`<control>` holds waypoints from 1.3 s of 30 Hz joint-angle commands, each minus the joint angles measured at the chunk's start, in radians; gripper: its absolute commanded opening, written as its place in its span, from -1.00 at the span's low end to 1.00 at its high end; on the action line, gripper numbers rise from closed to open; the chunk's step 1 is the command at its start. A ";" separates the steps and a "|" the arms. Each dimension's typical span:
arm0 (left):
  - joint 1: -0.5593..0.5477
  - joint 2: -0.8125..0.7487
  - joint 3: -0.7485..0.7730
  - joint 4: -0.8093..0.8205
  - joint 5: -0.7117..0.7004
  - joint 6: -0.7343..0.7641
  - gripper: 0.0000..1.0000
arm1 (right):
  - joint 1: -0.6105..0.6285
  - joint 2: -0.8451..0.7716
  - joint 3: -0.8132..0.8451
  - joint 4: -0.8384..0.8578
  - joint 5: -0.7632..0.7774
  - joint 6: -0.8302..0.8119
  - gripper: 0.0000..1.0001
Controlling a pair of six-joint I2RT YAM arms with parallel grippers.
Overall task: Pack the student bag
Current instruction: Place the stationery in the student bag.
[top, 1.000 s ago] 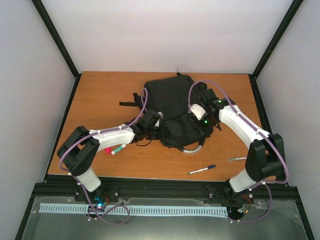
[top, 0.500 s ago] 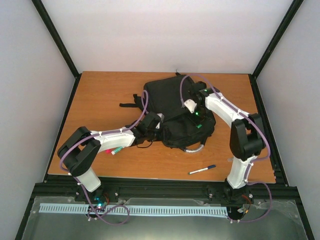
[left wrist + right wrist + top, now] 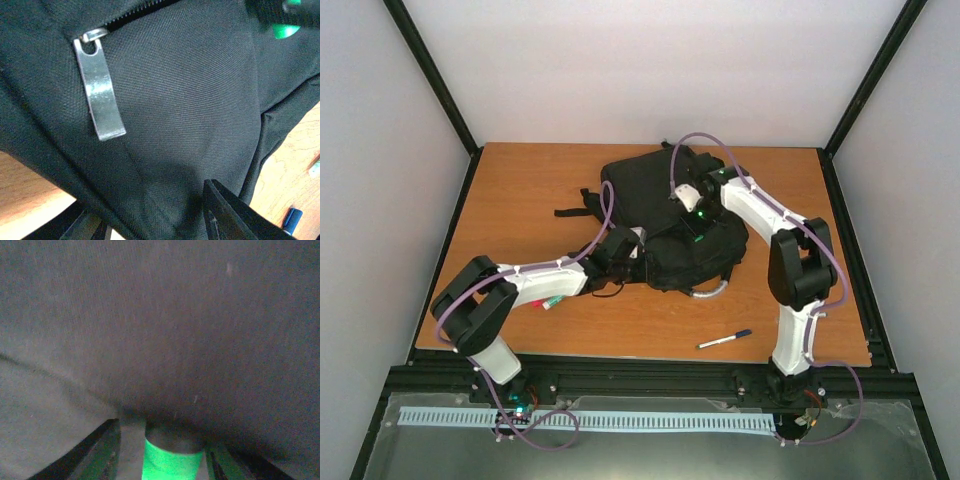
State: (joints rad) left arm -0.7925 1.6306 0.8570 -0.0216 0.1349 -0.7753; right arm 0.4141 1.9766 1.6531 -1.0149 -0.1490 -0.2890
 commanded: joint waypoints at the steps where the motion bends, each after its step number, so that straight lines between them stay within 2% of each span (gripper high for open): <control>1: -0.011 -0.043 -0.011 0.020 -0.014 0.000 -0.03 | 0.002 -0.127 -0.107 0.074 -0.050 -0.005 0.04; 2: -0.011 -0.045 -0.011 0.018 -0.012 0.001 -0.03 | -0.001 -0.155 -0.133 0.079 -0.041 -0.009 0.12; 4: -0.011 -0.051 -0.014 0.014 -0.009 0.004 -0.03 | -0.001 -0.217 -0.178 0.083 -0.028 -0.021 0.16; 8: -0.011 -0.059 -0.021 0.014 -0.011 0.007 -0.03 | -0.002 -0.285 -0.272 0.117 -0.010 -0.048 0.11; 9: -0.011 -0.061 -0.023 0.013 -0.011 0.008 -0.03 | -0.002 -0.299 -0.295 0.131 -0.013 -0.058 0.03; 13: -0.011 -0.061 -0.029 0.013 -0.013 0.010 -0.06 | -0.001 -0.303 -0.355 0.165 -0.046 -0.088 -0.57; 15: -0.011 -0.062 -0.030 0.012 -0.014 0.010 -0.08 | 0.000 -0.285 -0.366 0.172 -0.060 -0.091 -0.76; 17: -0.011 -0.064 -0.030 0.011 -0.016 0.011 -0.09 | -0.001 -0.262 -0.369 0.177 -0.062 -0.088 -0.87; 23: -0.011 -0.070 -0.029 0.011 -0.017 0.013 -0.11 | 0.000 -0.219 -0.347 0.255 -0.018 -0.089 -0.92; 34: -0.011 -0.073 -0.029 -0.008 -0.031 0.014 -0.12 | 0.000 -0.070 -0.182 0.406 0.005 -0.055 -0.93; 39: -0.011 -0.086 -0.038 -0.013 -0.035 0.010 -0.12 | 0.002 -0.080 -0.221 0.467 0.038 -0.053 -0.82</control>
State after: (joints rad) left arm -0.7925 1.5833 0.8246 -0.0235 0.1173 -0.7742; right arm 0.4129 1.8919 1.4429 -0.6636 -0.1455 -0.3550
